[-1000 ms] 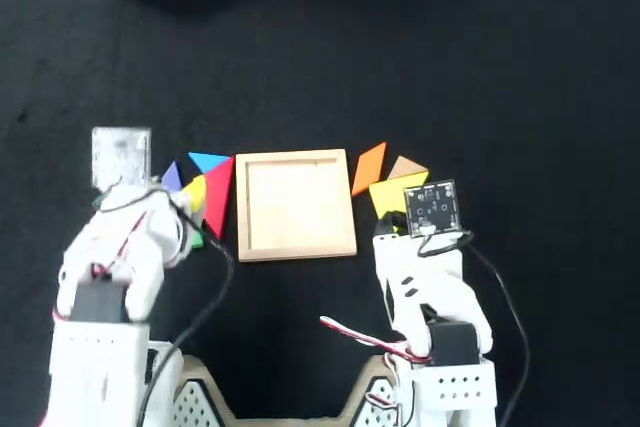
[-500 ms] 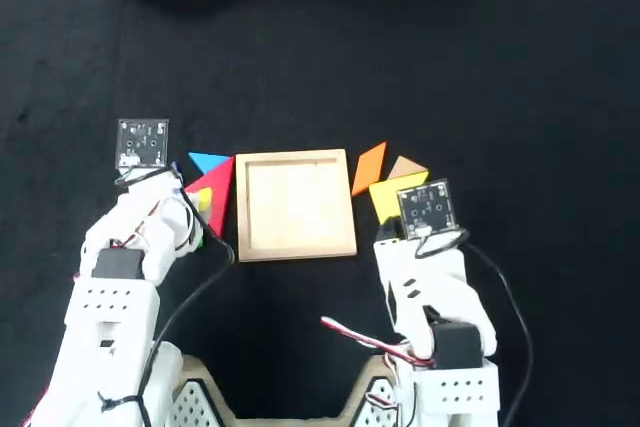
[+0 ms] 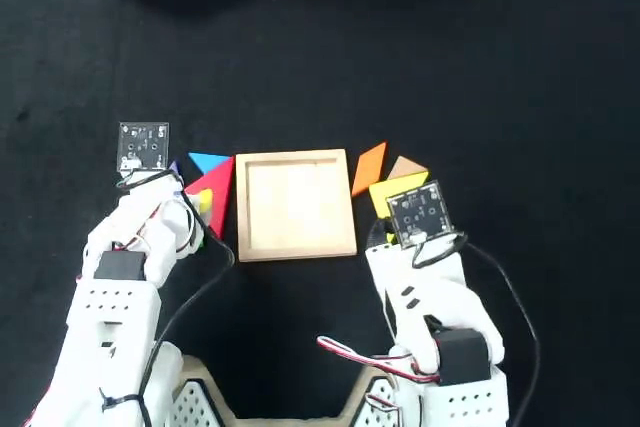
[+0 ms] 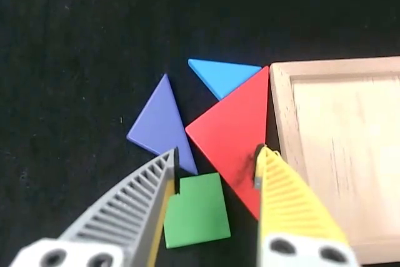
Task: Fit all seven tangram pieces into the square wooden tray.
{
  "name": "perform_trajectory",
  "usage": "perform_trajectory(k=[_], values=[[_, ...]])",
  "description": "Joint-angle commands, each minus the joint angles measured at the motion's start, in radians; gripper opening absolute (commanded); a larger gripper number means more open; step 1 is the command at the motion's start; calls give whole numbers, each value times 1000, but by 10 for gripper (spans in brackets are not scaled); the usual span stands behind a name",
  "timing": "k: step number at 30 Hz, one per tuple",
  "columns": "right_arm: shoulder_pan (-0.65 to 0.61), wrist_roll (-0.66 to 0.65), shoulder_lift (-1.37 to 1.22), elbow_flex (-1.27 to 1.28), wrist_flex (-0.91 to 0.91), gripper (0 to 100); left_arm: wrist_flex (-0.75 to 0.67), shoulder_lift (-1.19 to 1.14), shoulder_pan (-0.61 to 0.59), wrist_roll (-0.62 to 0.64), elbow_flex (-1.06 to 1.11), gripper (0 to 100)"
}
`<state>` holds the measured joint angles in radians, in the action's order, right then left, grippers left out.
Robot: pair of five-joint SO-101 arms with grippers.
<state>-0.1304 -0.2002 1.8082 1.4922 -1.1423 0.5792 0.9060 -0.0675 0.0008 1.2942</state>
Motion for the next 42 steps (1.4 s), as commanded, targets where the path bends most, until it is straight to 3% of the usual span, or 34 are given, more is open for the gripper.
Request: perform_trajectory(k=[1,5,10,17,25,35,42], values=[[-15,-61,53,-71,15,15,-20,-2,-13,6,-4,209],[-15,-146,53,-151,17,15,-20,-2,-13,6,-4,209],[-15,-149,13,-331,17,15,-20,-2,-13,6,-4,209],[-18,-147,-375,-512,17,15,-20,-2,-13,6,-4,209],[-14,15,-728,-644,9,15,-21,6,-12,6,7,209],[-15,12,-745,-542,72,16,-21,8,-12,6,7,209],[-18,12,-924,-444,178,12,-21,2,-12,6,7,209]])
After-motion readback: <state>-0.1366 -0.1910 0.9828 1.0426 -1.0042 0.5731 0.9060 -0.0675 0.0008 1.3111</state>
